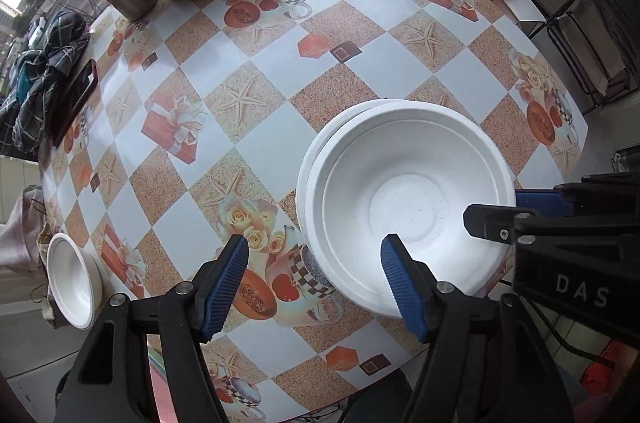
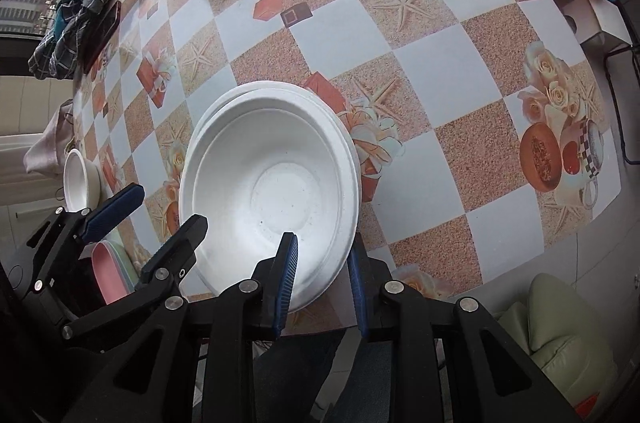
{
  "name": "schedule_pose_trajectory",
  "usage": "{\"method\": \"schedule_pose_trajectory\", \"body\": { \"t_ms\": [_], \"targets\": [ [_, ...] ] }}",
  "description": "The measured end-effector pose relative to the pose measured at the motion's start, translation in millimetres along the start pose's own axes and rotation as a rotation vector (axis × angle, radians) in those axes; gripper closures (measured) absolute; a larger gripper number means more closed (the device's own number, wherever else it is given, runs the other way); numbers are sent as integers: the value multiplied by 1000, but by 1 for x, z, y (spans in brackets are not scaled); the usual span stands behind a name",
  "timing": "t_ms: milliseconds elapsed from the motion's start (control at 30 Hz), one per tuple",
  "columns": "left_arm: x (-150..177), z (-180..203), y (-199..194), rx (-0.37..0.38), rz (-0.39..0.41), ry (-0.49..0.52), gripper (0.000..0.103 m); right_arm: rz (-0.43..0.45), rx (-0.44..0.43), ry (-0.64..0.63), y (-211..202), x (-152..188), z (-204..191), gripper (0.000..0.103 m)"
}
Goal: Organize plates and bowls
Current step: 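Open both tools to release the bowl and withdraw, then move both tools over to the third white bowl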
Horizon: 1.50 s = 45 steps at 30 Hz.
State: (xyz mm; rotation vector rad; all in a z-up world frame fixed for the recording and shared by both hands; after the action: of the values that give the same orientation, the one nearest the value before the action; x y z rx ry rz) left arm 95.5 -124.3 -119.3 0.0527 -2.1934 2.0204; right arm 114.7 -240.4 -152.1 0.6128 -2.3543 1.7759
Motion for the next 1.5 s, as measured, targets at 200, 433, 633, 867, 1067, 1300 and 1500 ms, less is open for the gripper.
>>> {"method": "schedule_pose_trajectory", "body": {
  "t_ms": [200, 433, 633, 867, 1067, 1300, 1500],
  "targets": [
    [29, -21, 13, 30, -44, -37, 24, 13, -5, 35, -3, 9, 13, 5],
    [69, -37, 34, 96, -124, -105, 24, -69, -11, 137, 20, 32, 32, 4],
    [80, -45, 31, 117, -97, -127, 24, -59, 32, 138, 16, 38, 24, 4],
    [94, -65, 23, 150, -54, -187, 24, 6, 120, 93, -3, 36, 3, 4],
    [103, -89, 17, 192, -17, -264, 24, 66, 197, 100, -23, 34, -7, 4],
    [113, -122, 9, 212, 25, -348, 24, 97, 243, 38, -32, 26, -37, 4],
    [121, -166, -1, 211, 65, -447, 24, 76, 268, -98, -21, 21, -93, 4]
  ]
}}
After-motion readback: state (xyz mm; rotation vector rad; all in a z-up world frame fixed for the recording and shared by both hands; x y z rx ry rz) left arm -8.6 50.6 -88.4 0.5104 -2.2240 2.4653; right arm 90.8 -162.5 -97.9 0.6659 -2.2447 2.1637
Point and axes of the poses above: each gripper's, at about its wrist camera, not at the fingertips, and y roughly the way its jaws point, z to its right, x to its underside, the point moved 6 cm from there along y, roughly the way its jaws point, and after that the axes turned 15 degrees about -z, right-handed, at the moved point
